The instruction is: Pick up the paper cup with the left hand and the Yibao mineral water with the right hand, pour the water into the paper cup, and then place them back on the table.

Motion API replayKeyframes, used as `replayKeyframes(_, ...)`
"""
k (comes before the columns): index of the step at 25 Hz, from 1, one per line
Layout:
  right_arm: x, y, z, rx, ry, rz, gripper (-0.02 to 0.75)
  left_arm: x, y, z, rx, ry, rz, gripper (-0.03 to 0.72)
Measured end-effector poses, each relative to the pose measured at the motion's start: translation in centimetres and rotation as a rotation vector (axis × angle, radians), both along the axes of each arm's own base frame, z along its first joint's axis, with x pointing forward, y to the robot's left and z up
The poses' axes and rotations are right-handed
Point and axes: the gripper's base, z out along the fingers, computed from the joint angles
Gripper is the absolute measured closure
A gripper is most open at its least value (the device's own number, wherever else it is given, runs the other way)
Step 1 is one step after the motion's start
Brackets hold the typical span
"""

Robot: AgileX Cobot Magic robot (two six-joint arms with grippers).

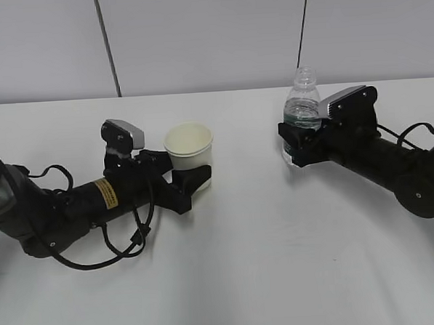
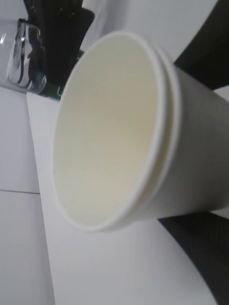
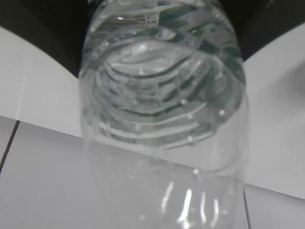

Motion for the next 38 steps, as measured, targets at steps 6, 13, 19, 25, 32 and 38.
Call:
replayKeyframes(6,-0.1,0.2,0.0,-0.079,-0.039,0.034,0.248,-0.5,-0.7,-0.1,0.009,-0.001,-0.049,0.237)
replayKeyframes(13,-0.2,0.3,0.7,-0.19,-0.054,0.08,0.248,-1.4,-2.2,-0.1,0.009,0.0,-0.098,0.237)
replayKeyframes(19,-0.4,0.6,1.4,-0.28,-0.061,0.138,0.249,-1.6,-2.6,-0.1,0.01,0.001,-0.11,0.237)
replayKeyframes(25,-0.4,0.7,3.1,-0.338,-0.1,0.16,0.249,-1.6,-2.6,-0.1,0.002,0.013,-0.108,0.237)
replayKeyframes(32,-0.6,0.9,5.0,-0.381,-0.147,0.185,0.249,-1.5,-2.7,1.9,-0.014,-0.032,-0.12,0.237)
replayKeyframes(38,-0.7,0.9,5.6,-0.428,-0.163,0.2,0.249,-1.6,-2.9,3.3,-0.018,-0.072,-0.147,0.237)
